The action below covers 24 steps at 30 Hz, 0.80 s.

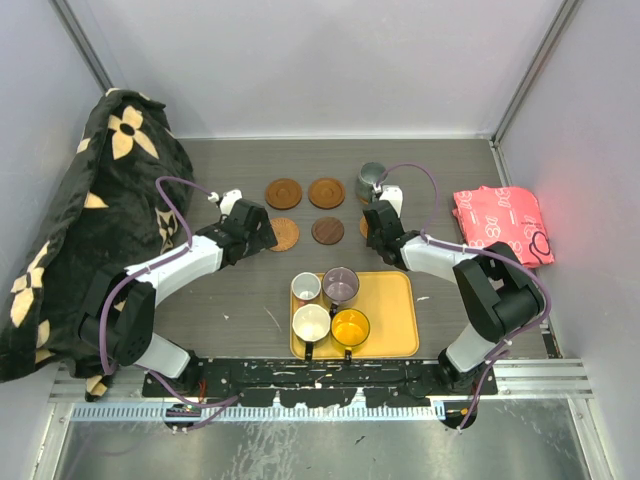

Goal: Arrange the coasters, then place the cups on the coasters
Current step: Place the cup on the coaster.

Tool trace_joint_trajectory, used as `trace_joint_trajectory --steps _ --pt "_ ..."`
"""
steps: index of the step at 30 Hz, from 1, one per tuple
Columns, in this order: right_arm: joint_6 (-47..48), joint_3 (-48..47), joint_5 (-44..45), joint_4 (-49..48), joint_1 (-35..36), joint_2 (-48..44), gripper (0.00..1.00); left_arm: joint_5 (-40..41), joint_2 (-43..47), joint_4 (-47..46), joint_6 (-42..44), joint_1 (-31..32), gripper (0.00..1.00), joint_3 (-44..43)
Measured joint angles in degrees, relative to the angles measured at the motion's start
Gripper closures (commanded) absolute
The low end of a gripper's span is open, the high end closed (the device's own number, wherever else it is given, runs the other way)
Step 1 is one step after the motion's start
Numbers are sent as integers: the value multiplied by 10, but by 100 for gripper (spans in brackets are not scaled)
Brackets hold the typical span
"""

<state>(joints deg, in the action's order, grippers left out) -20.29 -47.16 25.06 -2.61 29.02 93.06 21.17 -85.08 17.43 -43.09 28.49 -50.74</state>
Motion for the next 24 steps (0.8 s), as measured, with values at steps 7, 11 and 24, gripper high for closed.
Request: trace_joint_trajectory --steps 7,11,24 --pt "-2 -2 -1 6 0 0 64 0 0 0 0 0 2 0" --pt "-4 -2 -1 14 0 -2 61 0 0 0 0 0 2 0" --pt "-30 -2 -28 85 6 -129 58 0 0 0 0 -1 2 0"
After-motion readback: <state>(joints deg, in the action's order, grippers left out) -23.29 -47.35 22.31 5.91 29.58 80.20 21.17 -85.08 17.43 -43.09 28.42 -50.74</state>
